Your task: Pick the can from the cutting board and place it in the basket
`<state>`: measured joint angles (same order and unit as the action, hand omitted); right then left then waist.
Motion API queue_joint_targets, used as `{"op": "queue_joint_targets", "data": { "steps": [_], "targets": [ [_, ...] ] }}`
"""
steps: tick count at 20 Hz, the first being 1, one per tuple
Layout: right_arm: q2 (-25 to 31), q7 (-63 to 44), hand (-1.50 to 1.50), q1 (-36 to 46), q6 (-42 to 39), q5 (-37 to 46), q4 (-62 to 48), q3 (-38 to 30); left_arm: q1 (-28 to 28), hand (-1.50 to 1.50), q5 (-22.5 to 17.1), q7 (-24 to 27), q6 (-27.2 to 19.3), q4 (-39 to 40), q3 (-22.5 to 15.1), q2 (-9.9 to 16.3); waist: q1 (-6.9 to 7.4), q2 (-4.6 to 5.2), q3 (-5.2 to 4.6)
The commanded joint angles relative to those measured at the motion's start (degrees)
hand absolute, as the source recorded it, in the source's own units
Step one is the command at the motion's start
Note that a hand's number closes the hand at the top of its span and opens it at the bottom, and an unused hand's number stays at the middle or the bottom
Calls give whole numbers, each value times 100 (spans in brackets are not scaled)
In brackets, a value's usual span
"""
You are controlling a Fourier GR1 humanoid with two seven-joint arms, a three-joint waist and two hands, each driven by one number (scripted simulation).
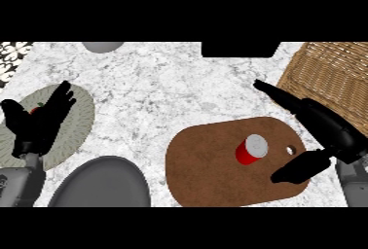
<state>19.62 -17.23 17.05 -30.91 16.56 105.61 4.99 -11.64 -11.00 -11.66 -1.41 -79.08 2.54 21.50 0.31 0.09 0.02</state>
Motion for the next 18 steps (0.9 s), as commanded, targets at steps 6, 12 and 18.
{"op": "queue_joint_targets", "data": {
  "steps": [6, 12, 18],
  "targets": [
    [-149, 676, -150, -340, 98, 1074, -801, 501, 68, 0, 118, -7, 175, -57, 195, -144, -21, -10, -2],
    [-355, 726, -150, -189, -2, 1466, -992, 480, 103, 0, 266, -72, 353, -136, 374, -169, -21, -13, -2],
    [-398, 983, -150, -76, -344, 1345, -1117, 89, 131, 0, 548, -340, 156, -369, 298, -503, -22, -12, -2]
  ]
}}
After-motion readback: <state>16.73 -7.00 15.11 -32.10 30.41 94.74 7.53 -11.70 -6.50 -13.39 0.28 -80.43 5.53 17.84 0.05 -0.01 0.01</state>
